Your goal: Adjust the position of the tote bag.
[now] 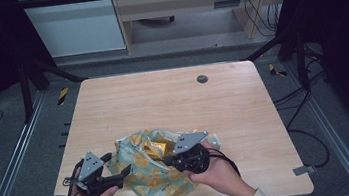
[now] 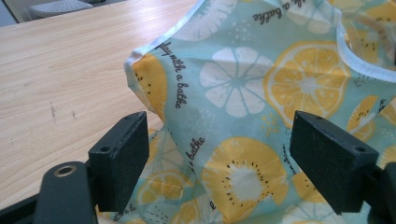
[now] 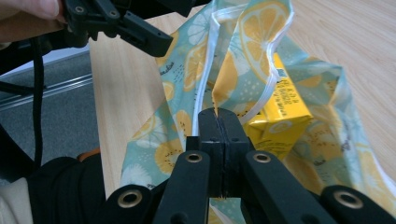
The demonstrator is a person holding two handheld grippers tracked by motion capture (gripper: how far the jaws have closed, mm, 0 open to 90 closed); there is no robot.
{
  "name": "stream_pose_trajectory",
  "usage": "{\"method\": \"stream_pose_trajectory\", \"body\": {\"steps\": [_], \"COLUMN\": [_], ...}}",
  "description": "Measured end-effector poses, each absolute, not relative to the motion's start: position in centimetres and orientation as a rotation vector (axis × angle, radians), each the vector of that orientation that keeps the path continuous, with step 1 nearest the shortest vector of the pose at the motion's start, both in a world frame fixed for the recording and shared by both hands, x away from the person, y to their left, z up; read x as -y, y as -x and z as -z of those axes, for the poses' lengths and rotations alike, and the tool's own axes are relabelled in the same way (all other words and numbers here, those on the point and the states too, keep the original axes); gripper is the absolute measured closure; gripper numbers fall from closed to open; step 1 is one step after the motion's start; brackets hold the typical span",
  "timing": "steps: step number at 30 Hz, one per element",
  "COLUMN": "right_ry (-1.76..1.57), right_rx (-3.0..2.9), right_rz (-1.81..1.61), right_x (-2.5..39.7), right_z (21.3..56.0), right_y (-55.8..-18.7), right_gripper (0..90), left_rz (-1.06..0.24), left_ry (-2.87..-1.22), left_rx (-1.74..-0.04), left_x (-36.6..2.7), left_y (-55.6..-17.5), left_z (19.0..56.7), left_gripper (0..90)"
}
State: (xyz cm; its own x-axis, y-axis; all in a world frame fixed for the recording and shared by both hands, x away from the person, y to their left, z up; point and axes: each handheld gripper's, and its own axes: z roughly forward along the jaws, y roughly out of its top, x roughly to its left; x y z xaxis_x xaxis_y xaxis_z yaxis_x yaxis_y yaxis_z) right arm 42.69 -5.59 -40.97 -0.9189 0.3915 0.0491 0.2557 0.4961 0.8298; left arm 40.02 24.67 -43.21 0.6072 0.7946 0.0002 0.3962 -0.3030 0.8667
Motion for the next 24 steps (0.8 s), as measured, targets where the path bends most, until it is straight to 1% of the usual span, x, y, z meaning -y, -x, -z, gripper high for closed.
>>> {"method": "stream_pose_trajectory", "body": {"steps": [15,20,24], "right_ry": [-0.548,-0.536,-0.536], "right_rx": [-2.614,-2.63,-2.638], "right_rz": [-1.381,-1.371,-1.367], "right_x": [4.6,4.2,4.0], "right_z": [43.2,43.8,44.2], "right_y": [-41.9,-41.8,-41.8], "right_gripper": [89.5,89.4,89.1], "left_rz": [-0.559,-0.572,-0.567], "left_ry": [-1.915,-1.915,-1.942], "left_rx": [-0.968,-0.959,-0.921], "left_x": [-24.7,-24.4,-23.4], "left_y": [-40.2,-40.4,-40.5], "left_z": [42.7,41.7,40.5], "left_gripper": [19.2,18.7,18.5]}}
